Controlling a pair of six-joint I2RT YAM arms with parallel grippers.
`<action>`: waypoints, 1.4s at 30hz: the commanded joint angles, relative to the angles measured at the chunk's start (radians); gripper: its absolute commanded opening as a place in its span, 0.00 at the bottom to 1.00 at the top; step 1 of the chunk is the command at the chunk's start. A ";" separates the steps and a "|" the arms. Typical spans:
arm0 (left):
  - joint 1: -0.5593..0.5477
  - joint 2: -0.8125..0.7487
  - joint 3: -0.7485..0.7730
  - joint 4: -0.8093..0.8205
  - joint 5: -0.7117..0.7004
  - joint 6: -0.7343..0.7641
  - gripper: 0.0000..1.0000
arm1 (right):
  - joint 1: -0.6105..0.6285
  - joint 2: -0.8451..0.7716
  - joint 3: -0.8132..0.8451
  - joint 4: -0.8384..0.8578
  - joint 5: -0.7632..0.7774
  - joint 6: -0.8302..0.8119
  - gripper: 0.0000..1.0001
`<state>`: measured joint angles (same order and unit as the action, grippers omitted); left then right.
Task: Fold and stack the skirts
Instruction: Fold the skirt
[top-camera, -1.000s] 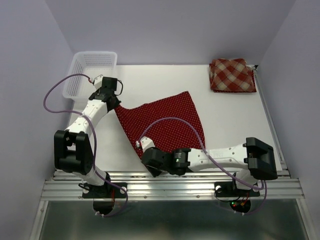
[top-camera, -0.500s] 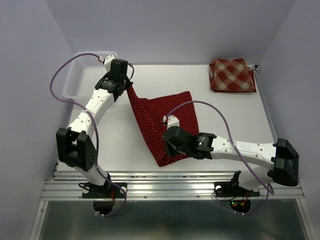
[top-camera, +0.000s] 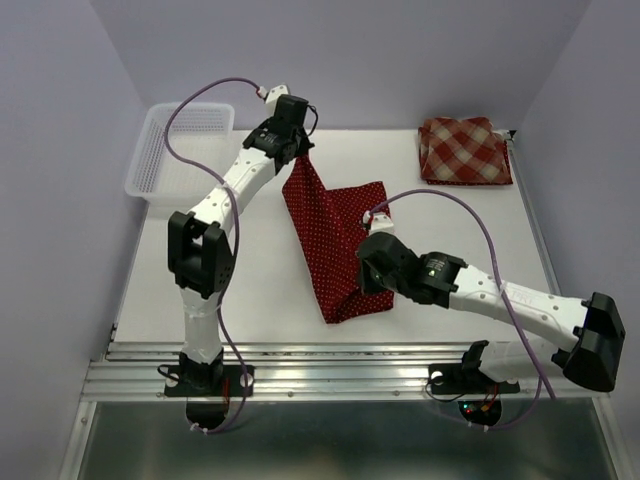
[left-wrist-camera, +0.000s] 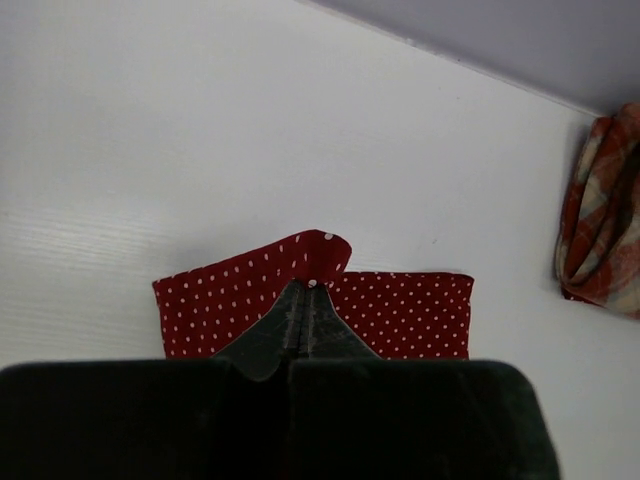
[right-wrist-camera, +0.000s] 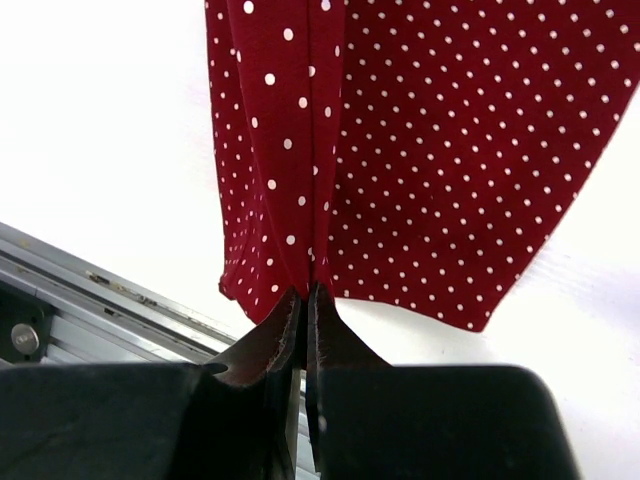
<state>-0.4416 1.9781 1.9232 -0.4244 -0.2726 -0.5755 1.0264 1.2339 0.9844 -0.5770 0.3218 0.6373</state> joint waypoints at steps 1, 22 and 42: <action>-0.043 0.056 0.175 0.036 0.015 0.046 0.00 | -0.020 -0.048 -0.009 -0.073 0.019 0.035 0.01; -0.175 0.326 0.367 0.234 0.213 0.095 0.00 | -0.061 -0.149 -0.145 -0.127 -0.010 0.166 0.01; -0.233 0.510 0.375 0.342 0.225 0.075 0.00 | -0.132 -0.044 -0.291 0.008 -0.058 0.160 0.01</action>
<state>-0.6811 2.4851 2.2406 -0.1452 -0.0116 -0.5026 0.9165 1.1736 0.7082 -0.6327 0.2970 0.8165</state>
